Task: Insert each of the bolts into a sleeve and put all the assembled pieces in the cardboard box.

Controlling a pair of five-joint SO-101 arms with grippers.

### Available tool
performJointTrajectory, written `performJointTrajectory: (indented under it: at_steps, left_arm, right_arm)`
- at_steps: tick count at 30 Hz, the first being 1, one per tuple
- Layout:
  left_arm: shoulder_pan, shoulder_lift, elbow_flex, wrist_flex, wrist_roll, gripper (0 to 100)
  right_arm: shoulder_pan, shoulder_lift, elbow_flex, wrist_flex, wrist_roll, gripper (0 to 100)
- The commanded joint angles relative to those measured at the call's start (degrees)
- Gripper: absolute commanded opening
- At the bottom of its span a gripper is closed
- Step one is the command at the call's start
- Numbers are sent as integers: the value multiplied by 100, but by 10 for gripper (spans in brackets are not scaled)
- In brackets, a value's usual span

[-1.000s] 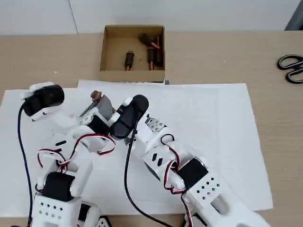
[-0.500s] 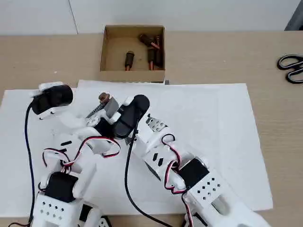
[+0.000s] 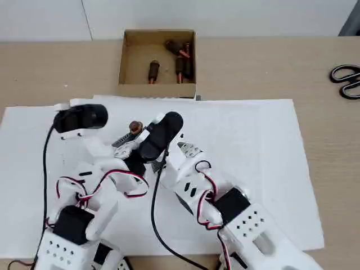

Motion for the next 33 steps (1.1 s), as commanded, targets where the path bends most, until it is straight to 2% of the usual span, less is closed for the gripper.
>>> performJointTrajectory:
  at_steps: [1,7,12,16,22,29,31,33]
  left_arm:
    - [281,-62,-198,0,-123,5]
    - [281,-62,-163,18,-123,5]
    - [334,-9,-119,26,-132,5]
    - [659,-26,277,26,-642,5]
    - [1055,-18,708,26,-782,5]
    - [1011,-62,919,18,-1160,6]
    - [897,-62,910,0,-1160,39]
    - [747,-44,901,18,-1178,119]
  right_arm:
    - [-57,-48,-88,-22,0,2]
    - [-57,-382,-88,-22,18,2]
    - [-57,-708,-70,-22,440,2]
    - [-57,-831,-70,-22,615,2]
    - [-57,-857,-70,-31,862,2]
    - [-57,-857,-70,-31,888,2]
    - [-57,-857,-70,-31,888,2]
    - [-57,-857,-70,-31,888,2]
